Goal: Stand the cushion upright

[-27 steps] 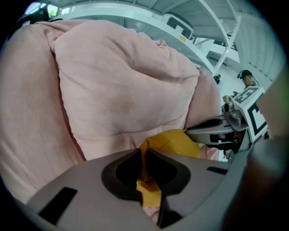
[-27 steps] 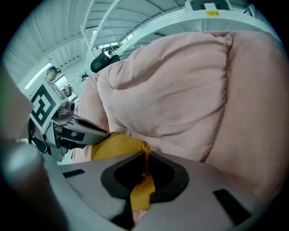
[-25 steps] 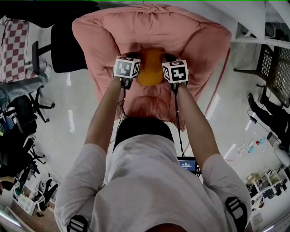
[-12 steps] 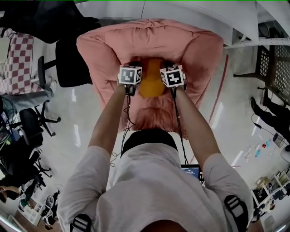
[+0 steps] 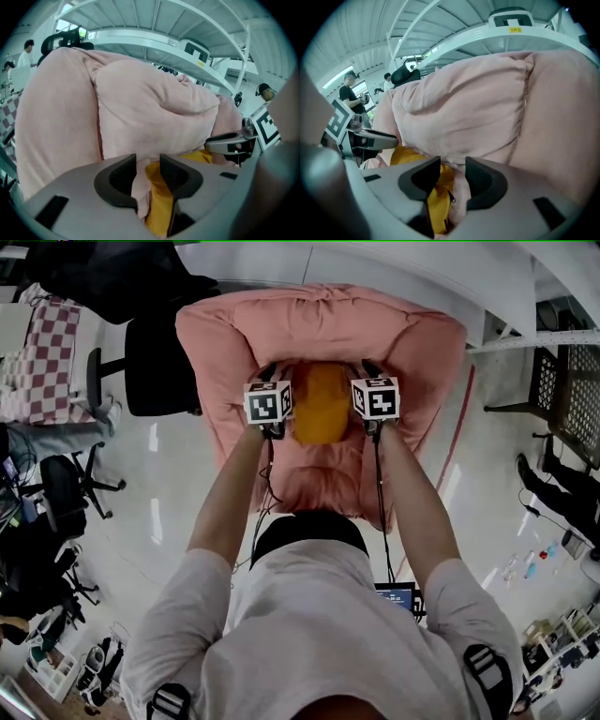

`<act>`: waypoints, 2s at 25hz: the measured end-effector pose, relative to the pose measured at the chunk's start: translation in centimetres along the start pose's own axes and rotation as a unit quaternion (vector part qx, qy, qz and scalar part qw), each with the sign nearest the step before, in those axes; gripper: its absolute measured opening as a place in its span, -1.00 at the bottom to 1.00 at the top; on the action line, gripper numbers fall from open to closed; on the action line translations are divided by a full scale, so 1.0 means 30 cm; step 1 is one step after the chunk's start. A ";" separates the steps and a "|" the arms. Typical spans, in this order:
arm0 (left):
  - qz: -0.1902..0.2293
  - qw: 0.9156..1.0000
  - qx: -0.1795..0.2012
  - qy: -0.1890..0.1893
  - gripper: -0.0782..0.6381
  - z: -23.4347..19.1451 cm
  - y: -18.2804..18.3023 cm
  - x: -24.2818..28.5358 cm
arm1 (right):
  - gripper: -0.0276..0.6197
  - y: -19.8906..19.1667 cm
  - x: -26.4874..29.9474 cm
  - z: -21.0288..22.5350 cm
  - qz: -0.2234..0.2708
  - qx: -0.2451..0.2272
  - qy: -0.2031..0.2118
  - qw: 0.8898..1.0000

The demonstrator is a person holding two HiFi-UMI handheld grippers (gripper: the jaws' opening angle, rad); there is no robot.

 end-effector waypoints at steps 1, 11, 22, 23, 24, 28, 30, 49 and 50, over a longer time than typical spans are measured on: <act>0.006 1.000 -0.003 0.003 -0.39 0.001 -0.002 -0.017 | -0.43 -0.002 -0.017 0.005 0.008 -0.002 -0.002 1.000; 0.075 0.997 -0.011 0.007 -0.39 0.082 -0.040 -0.199 | -0.42 0.015 -0.229 -0.086 0.107 -0.007 -0.011 0.994; 0.164 0.986 0.004 -0.020 -0.46 0.280 -0.127 -0.482 | -0.73 -0.051 -0.524 -0.325 0.193 -0.042 -0.026 0.980; 0.174 0.985 0.010 -0.016 -0.51 0.296 -0.131 -0.515 | -0.78 -0.056 -0.558 -0.343 0.203 -0.046 -0.029 0.978; 0.183 0.983 0.014 -0.012 -0.56 0.310 -0.136 -0.549 | -0.81 -0.061 -0.591 -0.361 0.212 -0.049 -0.032 0.975; 0.212 0.977 0.020 0.002 -0.67 0.343 -0.174 -0.689 | -0.87 -0.094 -0.718 -0.450 0.242 -0.061 -0.042 0.967; 0.225 0.974 0.024 0.009 -0.70 0.350 -0.205 -0.769 | -0.89 -0.116 -0.781 -0.502 0.258 -0.065 -0.044 0.963; 0.312 0.948 0.056 -0.014 -0.75 0.494 -0.521 -1.421 | -0.90 -0.459 -1.361 -0.954 0.327 -0.137 -0.076 0.932; 0.311 0.949 0.056 -0.018 -0.75 0.512 -0.537 -1.442 | -0.90 -0.475 -1.392 -0.963 0.328 -0.136 -0.075 0.932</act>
Point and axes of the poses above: the fingertips, and each gripper's own axes: x forward along the fingers, z to its right, y out of its top, the point moved 10 cm from there along -x, backward along the fingers, and after that the axes turned 1 degree about -y, right-handed, at the moved point
